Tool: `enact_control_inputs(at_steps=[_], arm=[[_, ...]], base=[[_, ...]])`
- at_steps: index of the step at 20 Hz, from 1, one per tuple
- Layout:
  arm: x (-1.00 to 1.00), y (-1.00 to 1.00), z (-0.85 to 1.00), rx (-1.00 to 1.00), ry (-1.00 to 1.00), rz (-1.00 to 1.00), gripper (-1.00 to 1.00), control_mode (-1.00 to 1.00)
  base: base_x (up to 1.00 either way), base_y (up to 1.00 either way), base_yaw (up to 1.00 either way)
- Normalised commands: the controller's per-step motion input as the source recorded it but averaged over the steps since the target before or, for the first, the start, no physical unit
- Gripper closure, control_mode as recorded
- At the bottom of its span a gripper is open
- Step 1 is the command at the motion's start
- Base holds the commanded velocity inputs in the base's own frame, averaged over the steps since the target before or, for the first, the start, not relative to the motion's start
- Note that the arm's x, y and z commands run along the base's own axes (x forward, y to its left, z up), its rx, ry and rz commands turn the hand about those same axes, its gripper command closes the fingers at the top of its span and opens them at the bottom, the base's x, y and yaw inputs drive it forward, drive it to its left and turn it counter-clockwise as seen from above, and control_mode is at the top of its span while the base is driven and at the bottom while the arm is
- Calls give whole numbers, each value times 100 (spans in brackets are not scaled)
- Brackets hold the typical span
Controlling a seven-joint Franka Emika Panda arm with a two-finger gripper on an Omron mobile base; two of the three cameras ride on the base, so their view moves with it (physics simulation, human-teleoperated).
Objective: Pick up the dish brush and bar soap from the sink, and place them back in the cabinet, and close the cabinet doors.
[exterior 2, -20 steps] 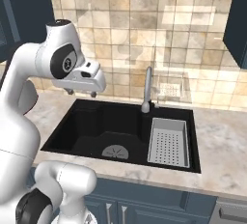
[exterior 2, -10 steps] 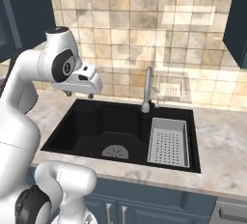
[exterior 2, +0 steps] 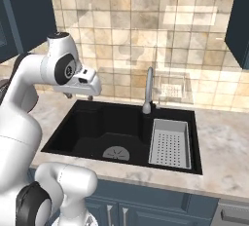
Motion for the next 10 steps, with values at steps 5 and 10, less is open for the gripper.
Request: enact_control_inputs(at_steps=[5,10], arm=[[12,0,-19,0,2,0,-100,-100],[17,0,-23,0,0,0,-100,-100]], base=[[0,0,0],[0,0,0]])
